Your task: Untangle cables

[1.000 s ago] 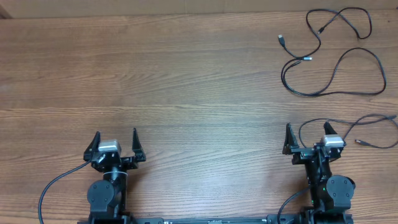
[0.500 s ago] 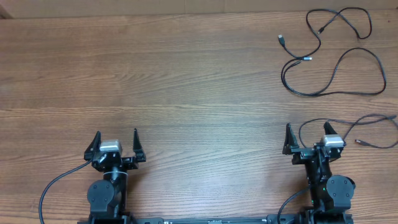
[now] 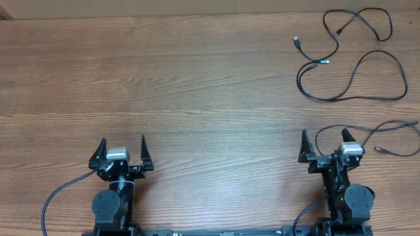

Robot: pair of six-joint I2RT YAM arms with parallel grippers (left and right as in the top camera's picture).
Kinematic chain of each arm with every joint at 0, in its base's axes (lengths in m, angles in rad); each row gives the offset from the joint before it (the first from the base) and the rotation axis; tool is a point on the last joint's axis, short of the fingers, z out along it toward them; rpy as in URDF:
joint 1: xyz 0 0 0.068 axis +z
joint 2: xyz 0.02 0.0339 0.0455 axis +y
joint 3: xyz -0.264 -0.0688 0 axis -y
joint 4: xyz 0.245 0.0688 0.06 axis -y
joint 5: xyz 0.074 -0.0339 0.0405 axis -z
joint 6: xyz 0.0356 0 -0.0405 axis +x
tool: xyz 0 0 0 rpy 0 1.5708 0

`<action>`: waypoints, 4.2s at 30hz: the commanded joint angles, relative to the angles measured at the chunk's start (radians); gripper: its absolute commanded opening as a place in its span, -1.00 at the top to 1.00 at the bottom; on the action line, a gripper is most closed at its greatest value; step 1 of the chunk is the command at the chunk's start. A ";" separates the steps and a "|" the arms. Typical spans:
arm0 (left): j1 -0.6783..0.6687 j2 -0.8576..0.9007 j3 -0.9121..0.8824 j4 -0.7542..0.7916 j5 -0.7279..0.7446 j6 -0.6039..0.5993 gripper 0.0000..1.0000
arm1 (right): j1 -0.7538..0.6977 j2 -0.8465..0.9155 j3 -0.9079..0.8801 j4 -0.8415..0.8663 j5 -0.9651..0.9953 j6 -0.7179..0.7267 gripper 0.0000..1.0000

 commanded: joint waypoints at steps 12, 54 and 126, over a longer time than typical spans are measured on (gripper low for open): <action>-0.005 -0.012 -0.004 -0.001 0.001 0.044 -0.99 | 0.000 -0.010 -0.010 0.006 0.005 0.005 -1.00; -0.006 -0.011 -0.004 0.001 0.005 -0.058 -0.99 | 0.000 -0.010 -0.010 0.006 0.005 0.005 -1.00; -0.006 -0.011 -0.003 0.002 0.005 -0.058 -0.99 | 0.000 -0.010 -0.010 0.006 0.005 0.006 -1.00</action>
